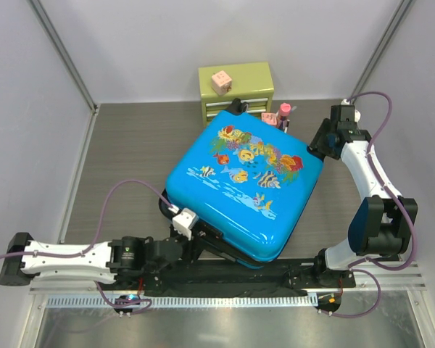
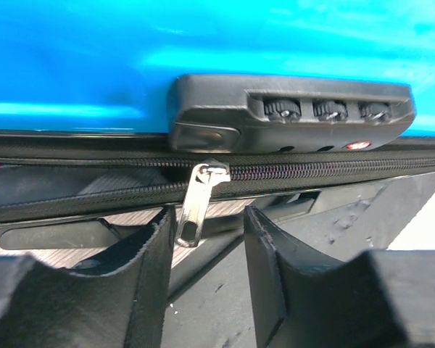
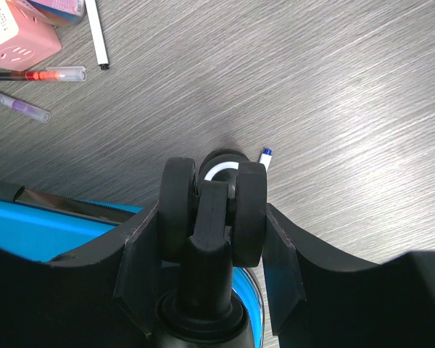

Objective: Pack the luggage
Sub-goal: Zip the luggage at the center of the board.

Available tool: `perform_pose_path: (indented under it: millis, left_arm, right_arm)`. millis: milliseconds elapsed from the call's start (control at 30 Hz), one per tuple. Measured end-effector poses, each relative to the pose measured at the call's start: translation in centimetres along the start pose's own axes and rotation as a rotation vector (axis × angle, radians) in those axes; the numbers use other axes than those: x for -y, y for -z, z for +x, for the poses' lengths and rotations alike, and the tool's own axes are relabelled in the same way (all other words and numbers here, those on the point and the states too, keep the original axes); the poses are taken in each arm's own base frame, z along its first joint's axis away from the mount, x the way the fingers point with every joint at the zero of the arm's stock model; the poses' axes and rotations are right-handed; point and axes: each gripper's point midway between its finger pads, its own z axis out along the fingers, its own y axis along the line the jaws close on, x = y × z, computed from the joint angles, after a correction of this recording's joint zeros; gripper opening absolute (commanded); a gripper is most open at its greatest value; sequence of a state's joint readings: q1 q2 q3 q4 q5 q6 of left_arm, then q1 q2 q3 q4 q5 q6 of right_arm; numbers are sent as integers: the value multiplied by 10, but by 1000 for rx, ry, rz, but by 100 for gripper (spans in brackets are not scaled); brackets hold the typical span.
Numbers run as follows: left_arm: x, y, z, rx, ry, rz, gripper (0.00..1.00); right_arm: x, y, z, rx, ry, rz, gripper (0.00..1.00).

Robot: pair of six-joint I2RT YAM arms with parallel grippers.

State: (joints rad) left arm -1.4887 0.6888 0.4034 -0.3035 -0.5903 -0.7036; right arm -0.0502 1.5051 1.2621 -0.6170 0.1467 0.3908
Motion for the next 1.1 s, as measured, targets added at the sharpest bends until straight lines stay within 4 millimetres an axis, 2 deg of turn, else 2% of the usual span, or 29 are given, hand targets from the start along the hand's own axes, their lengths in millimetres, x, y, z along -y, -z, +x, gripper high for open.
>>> perform_pose_path:
  millis: [233,467,567,667,767,967,1100]
  left_arm:
    - [-2,9,-12,35,77,32,48]
    - [-4,3,-10,15,73,14,43]
    - [-5,-1,-11,10,68,-1,33]
    - [-9,-4,-11,10,62,-19,13]
    - [-13,-5,-10,4,52,-30,0]
    - [-12,-2,-10,10,64,-11,0]
    - [-12,4,-17,45,92,7,0]
  right_arm:
    - [0,0,0,-1,0,-1,1]
    - [0,0,0,0,0,-4,1]
    - [0,0,-3,11,-4,-3,1]
    - [3,-1,-5,19,-9,1,1]
    - [3,-1,-6,22,-9,0,1]
    - [3,-1,-5,24,-10,-1,1]
    - [3,-1,-5,25,-10,-1,1]
